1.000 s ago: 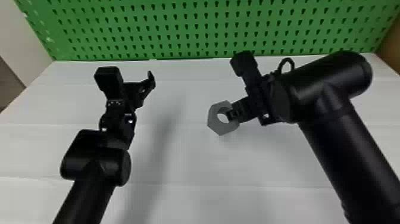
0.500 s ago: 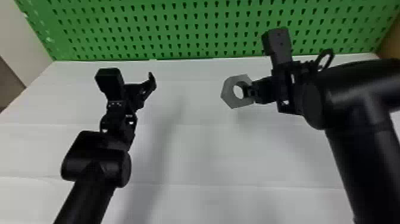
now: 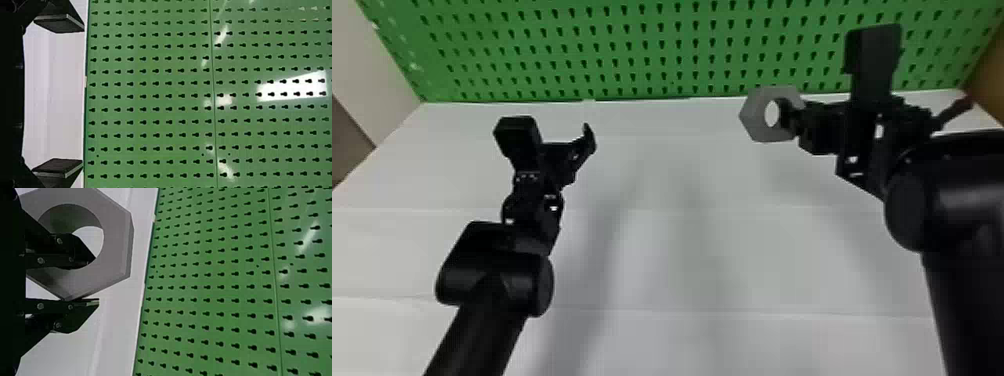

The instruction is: Pick up the hex nut

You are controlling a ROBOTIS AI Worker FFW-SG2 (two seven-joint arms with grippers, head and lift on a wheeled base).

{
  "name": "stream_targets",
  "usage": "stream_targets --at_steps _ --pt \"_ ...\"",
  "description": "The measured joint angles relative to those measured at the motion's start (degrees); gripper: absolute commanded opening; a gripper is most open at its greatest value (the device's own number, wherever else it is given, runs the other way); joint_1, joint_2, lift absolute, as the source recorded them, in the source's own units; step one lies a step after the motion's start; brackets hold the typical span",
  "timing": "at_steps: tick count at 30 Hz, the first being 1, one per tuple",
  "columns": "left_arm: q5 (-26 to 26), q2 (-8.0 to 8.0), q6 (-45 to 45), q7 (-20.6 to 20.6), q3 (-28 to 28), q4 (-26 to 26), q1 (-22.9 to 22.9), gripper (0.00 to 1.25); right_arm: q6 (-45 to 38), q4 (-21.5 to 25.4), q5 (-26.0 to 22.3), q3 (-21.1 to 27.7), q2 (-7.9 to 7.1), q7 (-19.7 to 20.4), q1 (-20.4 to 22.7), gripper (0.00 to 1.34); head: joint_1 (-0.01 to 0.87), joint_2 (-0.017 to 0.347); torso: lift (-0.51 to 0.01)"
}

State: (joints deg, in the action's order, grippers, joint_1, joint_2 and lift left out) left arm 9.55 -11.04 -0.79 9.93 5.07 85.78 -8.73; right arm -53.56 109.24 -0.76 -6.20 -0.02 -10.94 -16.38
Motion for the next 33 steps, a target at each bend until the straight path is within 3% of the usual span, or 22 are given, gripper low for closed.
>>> stream_targets --at_steps 17,25,33 --pt "0.6 0.05 0.0 0.0 0.3 0.0 0.0 1.17 23.8 0.2 -1.5 9.9 0.02 3.4 10.2 0.29 0.785 0.149 -0.081" --pt "0.8 0.06 0.0 0.0 0.3 0.0 0.0 1.17 36.0 -3.0 -1.4 13.7 0.02 3.5 14.6 0.29 0.785 0.149 -0.081" --pt "0.8 0.14 0.1 0.0 0.5 -0.1 -0.2 1.17 45.8 -6.7 -1.4 14.2 0.02 3.8 17.6 0.29 0.785 0.149 -0.081"
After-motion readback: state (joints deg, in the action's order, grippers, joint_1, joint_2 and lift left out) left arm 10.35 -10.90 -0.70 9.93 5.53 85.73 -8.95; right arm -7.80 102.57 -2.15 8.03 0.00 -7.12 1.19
